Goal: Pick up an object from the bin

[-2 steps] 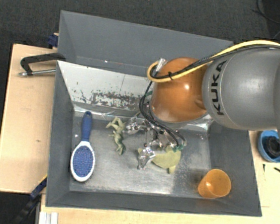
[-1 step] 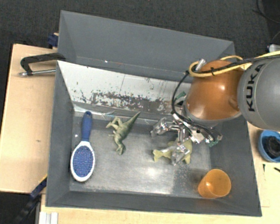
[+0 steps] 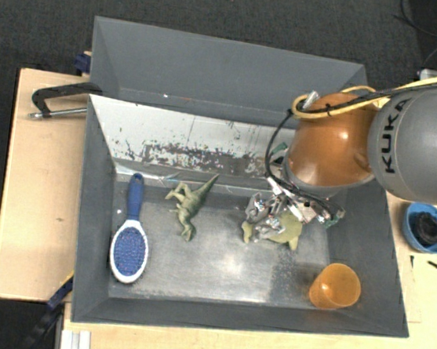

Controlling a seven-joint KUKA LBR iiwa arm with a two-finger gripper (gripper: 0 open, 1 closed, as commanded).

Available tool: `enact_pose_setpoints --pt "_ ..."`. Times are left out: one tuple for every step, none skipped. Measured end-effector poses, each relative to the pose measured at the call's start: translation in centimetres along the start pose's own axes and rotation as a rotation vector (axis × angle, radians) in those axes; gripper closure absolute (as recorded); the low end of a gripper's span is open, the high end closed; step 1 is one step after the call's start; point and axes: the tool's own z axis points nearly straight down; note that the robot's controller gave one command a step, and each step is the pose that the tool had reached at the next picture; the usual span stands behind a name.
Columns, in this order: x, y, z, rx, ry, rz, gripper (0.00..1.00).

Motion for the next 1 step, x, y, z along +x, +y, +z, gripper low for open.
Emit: enact_pose_setpoints --pt "2.35 -0.5 -14.81 0.008 -0.006 -0.05 1.0"
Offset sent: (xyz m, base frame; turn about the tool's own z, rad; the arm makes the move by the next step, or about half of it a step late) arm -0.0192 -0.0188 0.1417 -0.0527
